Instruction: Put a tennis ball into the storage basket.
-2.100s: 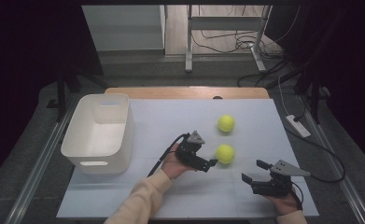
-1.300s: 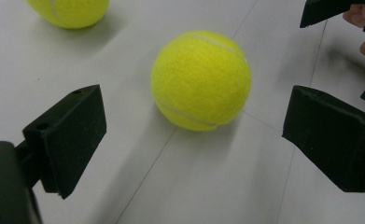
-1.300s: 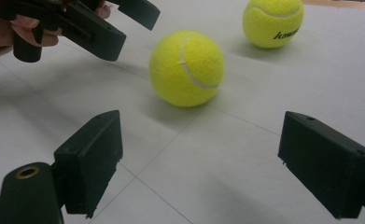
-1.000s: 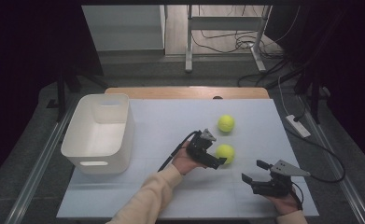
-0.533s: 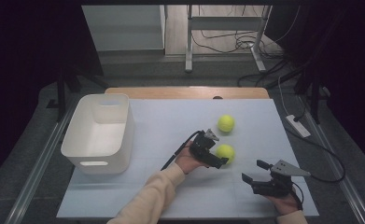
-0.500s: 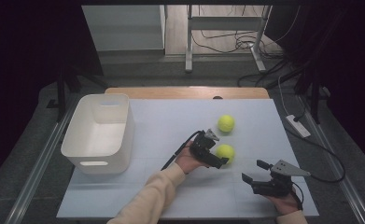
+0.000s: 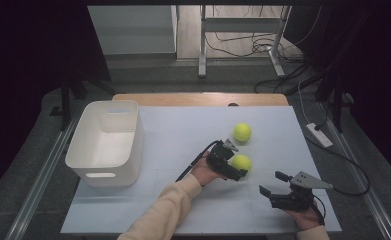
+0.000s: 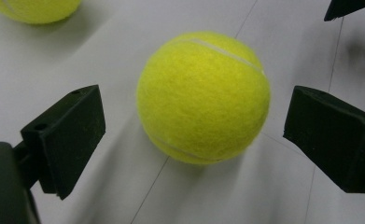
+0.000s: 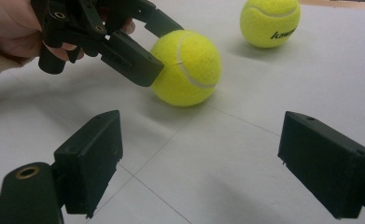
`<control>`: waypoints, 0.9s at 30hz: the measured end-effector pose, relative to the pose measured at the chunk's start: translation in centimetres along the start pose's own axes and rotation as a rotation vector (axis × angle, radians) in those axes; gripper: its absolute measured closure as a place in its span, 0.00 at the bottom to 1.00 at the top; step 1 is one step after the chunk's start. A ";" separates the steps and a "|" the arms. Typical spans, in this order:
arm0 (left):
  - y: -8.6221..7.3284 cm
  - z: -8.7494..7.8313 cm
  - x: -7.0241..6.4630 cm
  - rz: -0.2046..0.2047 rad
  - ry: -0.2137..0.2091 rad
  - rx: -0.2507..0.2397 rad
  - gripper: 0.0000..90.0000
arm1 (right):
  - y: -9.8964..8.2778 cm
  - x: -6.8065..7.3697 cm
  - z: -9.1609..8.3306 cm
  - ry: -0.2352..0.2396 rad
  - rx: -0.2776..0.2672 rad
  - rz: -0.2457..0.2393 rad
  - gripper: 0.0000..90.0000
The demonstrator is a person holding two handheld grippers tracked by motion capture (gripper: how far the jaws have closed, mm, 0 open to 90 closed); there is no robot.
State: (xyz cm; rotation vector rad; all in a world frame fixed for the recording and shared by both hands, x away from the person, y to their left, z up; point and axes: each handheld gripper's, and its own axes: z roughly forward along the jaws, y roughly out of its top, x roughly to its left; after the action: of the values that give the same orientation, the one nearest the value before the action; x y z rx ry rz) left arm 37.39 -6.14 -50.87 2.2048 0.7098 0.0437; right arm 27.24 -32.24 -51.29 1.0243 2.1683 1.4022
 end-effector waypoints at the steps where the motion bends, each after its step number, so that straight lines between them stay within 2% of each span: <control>1: 0.0 0.1 0.0 -0.002 -0.001 0.001 0.07 | 0.0 0.0 0.0 0.000 0.000 0.000 0.15; 17: 0.2 1.4 0.0 -0.008 -0.003 0.017 0.09 | 0.0 0.0 0.0 -0.001 0.001 -0.005 0.15; 19: 0.2 1.6 0.1 -0.001 0.004 0.018 0.14 | 0.0 0.0 0.0 -0.001 0.002 -0.003 0.15; 21: 0.2 1.6 0.1 0.000 -0.005 0.009 0.25 | 0.0 0.0 0.0 -0.002 0.002 -0.002 0.15; 22: 0.2 1.5 0.1 -0.003 -0.021 -0.009 0.25 | 0.0 0.0 0.0 -0.002 0.002 -0.002 0.15; 23: 0.2 1.5 0.0 0.011 -0.013 -0.001 0.29 | 0.0 -0.1 -0.1 -0.002 0.002 -0.002 0.15; 27: 0.2 1.4 -0.1 0.018 -0.012 0.001 0.29 | -0.1 -0.1 -0.1 -0.004 0.003 -0.004 0.15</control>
State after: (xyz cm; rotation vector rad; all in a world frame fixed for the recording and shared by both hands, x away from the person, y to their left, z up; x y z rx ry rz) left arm 37.77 -7.29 -51.66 2.2103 0.6836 0.0397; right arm 27.21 -32.38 -51.32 1.0229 2.1692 1.3945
